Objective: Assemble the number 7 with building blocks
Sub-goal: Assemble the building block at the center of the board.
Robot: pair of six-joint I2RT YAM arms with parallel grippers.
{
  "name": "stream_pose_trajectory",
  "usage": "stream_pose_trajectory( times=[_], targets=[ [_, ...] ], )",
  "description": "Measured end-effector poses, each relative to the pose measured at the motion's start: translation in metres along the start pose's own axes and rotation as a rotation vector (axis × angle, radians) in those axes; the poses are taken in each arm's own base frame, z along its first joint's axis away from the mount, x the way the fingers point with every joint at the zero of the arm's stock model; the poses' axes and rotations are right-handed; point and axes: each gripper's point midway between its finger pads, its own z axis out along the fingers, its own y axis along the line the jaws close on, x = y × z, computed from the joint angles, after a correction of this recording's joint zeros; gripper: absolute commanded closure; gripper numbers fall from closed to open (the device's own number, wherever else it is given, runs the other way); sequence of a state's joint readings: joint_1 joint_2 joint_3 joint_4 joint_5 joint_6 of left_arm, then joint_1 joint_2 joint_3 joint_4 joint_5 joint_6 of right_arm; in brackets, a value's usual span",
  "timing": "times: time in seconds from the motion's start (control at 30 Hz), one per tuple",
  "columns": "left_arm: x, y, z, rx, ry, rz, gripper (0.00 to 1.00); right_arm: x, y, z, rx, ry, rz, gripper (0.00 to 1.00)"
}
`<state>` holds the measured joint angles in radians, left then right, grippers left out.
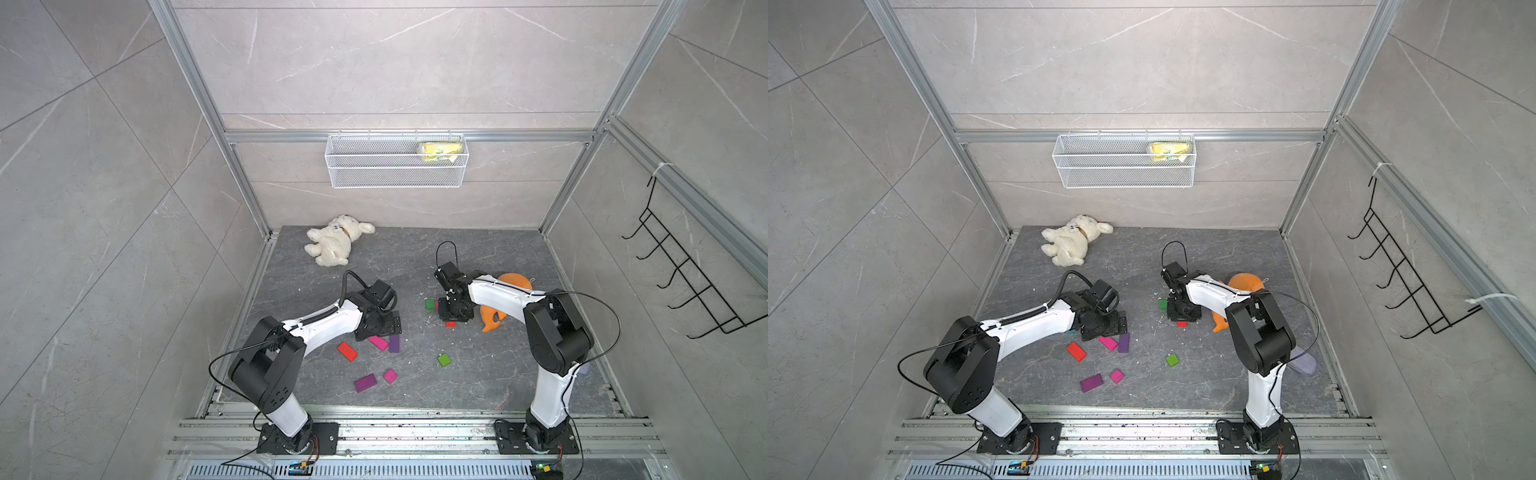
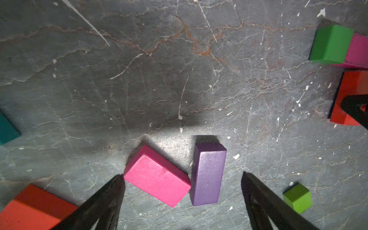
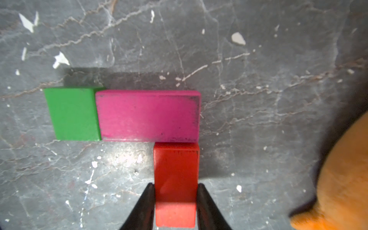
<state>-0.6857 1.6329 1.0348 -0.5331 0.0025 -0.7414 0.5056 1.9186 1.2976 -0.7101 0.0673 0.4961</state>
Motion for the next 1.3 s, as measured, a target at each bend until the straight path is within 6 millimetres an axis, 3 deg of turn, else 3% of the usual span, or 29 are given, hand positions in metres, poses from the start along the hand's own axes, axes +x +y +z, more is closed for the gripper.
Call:
stream_pose_trajectory(
  times=[0.47, 0.73, 1.03, 1.17, 1.3],
  targets=[
    [0.003, 0.003, 0.001, -0.003, 0.004, -0.001, 0.05, -0.002, 0.001, 0.003, 0.007, 0.012, -0.001, 0.64],
    [0.003, 0.002, 0.0, -0.001, 0.001, 0.0, 0.05, -0.001, 0.001, 0.004, 0.01, 0.016, -0.001, 0.59],
    [0.006, 0.006, 0.001, -0.003, 0.002, -0.007, 0.05, -0.001, 0.002, 0.003, 0.008, 0.016, 0.008, 0.4],
    [0.006, 0.01, -0.008, -0.004, -0.026, -0.007, 0.04, -0.002, 0.009, -0.017, -0.012, -0.022, 0.008, 0.36],
    [0.001, 0.016, -0.031, -0.01, -0.093, -0.008, 0.02, -0.006, 0.029, -0.061, -0.067, -0.113, -0.002, 0.35]
  ],
)
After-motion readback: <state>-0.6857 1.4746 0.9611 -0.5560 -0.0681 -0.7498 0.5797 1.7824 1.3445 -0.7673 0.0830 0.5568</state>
